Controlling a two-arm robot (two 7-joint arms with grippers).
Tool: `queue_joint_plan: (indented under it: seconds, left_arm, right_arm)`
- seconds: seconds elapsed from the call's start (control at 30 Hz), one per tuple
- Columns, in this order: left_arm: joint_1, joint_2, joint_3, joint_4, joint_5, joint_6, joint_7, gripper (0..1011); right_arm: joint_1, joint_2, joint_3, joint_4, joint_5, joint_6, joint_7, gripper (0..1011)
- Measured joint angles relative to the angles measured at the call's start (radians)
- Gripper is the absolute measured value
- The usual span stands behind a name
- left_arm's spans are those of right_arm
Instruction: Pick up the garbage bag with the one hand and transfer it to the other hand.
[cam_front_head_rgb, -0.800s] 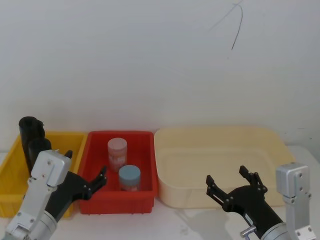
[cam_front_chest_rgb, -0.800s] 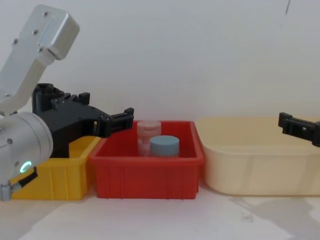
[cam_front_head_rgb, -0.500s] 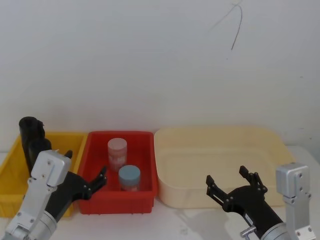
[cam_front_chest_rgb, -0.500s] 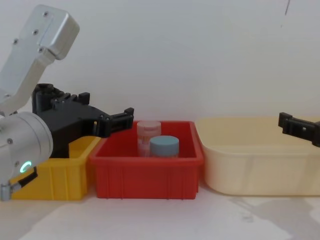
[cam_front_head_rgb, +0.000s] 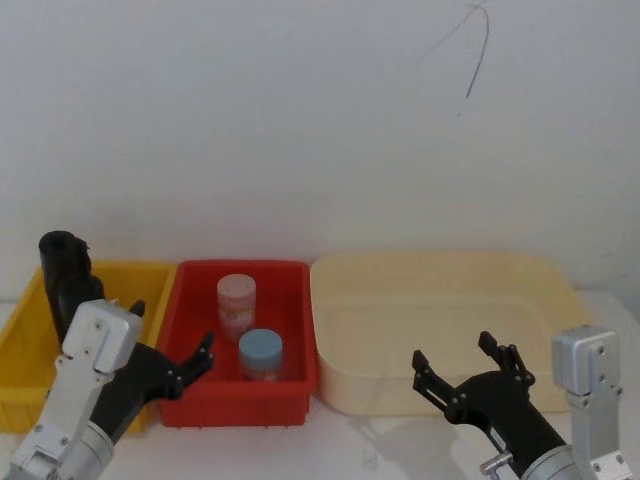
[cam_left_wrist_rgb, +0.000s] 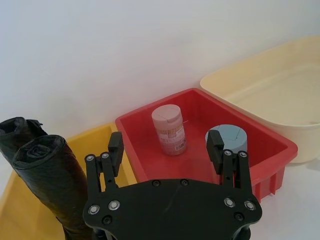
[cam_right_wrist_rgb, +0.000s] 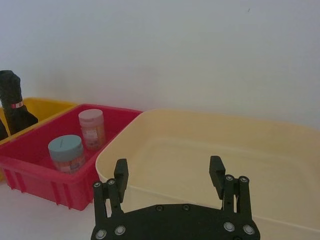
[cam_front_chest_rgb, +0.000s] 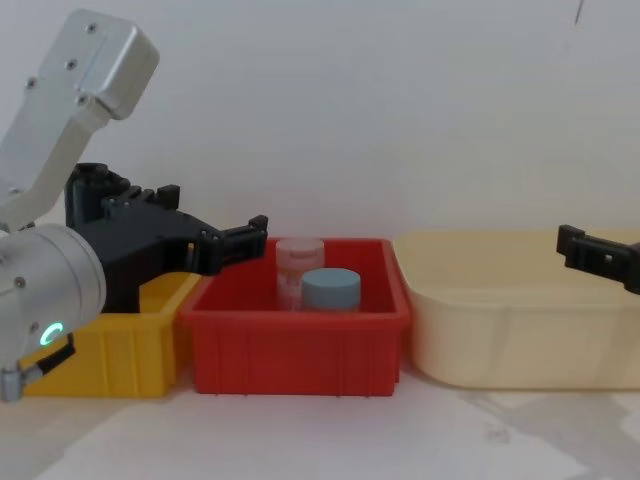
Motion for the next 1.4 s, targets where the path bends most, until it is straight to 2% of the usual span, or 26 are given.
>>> queue_joint_plan:
  seconds: [0.97, 1.2, 1.3, 1.4]
  left_arm:
    - [0.012, 0.007, -0.006, -0.015, -0.004, 0.002, -0.006, 1001]
    - [0.075, 0.045, -0.037, -0.082, -0.035, 0.010, -0.023, 1001]
    - [0.130, 0.075, -0.069, -0.130, -0.063, 0.010, -0.032, 1001]
    - [0.163, 0.090, -0.089, -0.156, -0.080, 0.010, -0.035, 1001]
  right_arm:
    - [0.000, 0.000, 0.000, 0.000, 0.000, 0.000, 0.000, 1000]
    - [0.000, 0.000, 0.000, 0.000, 0.000, 0.000, 0.000, 1000]
    - [0.000, 0.000, 0.000, 0.000, 0.000, 0.000, 0.000, 999]
    - [0.000, 0.000, 0.000, 0.000, 0.000, 0.000, 0.000, 1000]
